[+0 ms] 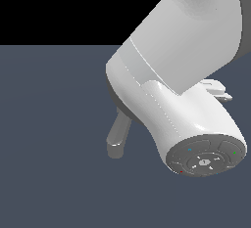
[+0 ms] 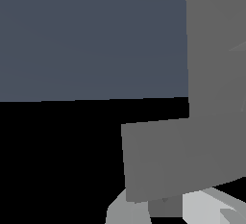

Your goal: Turn on the faucet by rotating a designated handle.

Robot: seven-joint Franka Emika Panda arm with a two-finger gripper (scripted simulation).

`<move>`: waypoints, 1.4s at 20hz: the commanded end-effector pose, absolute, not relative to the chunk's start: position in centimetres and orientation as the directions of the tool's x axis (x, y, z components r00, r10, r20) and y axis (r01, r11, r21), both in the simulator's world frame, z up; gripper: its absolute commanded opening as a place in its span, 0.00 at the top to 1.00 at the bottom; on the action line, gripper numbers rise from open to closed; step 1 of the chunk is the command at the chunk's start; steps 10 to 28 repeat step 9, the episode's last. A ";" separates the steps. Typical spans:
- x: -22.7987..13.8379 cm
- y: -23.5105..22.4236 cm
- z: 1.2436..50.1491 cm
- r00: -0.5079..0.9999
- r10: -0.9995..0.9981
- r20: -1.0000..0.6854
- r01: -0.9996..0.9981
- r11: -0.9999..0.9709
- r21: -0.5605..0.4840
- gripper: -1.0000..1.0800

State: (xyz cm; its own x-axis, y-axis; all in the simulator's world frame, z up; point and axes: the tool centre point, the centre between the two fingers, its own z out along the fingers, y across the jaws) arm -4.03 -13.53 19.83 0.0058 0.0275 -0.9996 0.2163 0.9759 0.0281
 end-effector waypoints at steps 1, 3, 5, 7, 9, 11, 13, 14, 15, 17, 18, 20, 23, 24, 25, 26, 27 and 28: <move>-3.9 -13.5 19.0 0.005 0.028 -1.000 0.211 0.977 0.029 1.00; -3.9 -13.7 18.4 0.005 0.028 -1.000 0.211 0.977 0.029 1.00; -4.0 -13.9 17.8 0.005 0.028 -1.000 0.211 0.977 0.028 1.00; -4.0 -14.1 17.2 0.006 0.027 -1.000 0.211 0.977 0.028 1.00; -4.0 -14.2 16.9 0.006 0.027 -1.000 0.211 0.977 0.028 1.00; -4.0 -14.2 16.9 0.006 0.027 -1.000 0.211 0.977 0.028 1.00; -4.0 -14.2 16.9 0.006 0.027 -1.000 0.211 0.977 0.028 1.00; -4.0 -14.2 16.9 0.006 0.027 -1.000 0.211 0.977 0.028 1.00; -4.0 -14.2 16.9 0.006 0.027 -1.000 0.211 0.977 0.028 1.00; -4.0 -14.2 16.9 0.006 0.027 -1.000 0.211 0.977 0.028 1.00; -4.0 -14.2 16.9 0.006 0.027 -1.000 0.211 0.977 0.028 1.00; -4.0 -14.2 16.9 0.006 0.027 -1.000 0.211 0.977 0.028 1.00; -4.0 -14.2 16.9 0.006 0.027 -1.000 0.211 0.977 0.028 1.00; -4.0 -14.2 16.9 0.006 0.027 -1.000 0.211 0.977 0.028 1.00; -4.0 -14.2 16.9 0.006 0.027 -1.000 0.211 0.977 0.028 1.00; -4.0 -14.2 16.9 0.006 0.027 -1.000 0.211 0.977 0.028 1.00; -4.0 -14.2 16.9 0.006 0.027 -1.000 0.211 0.977 0.028 1.00; -4.0 -14.2 16.9 0.006 0.027 -1.000 0.211 0.977 0.028 1.00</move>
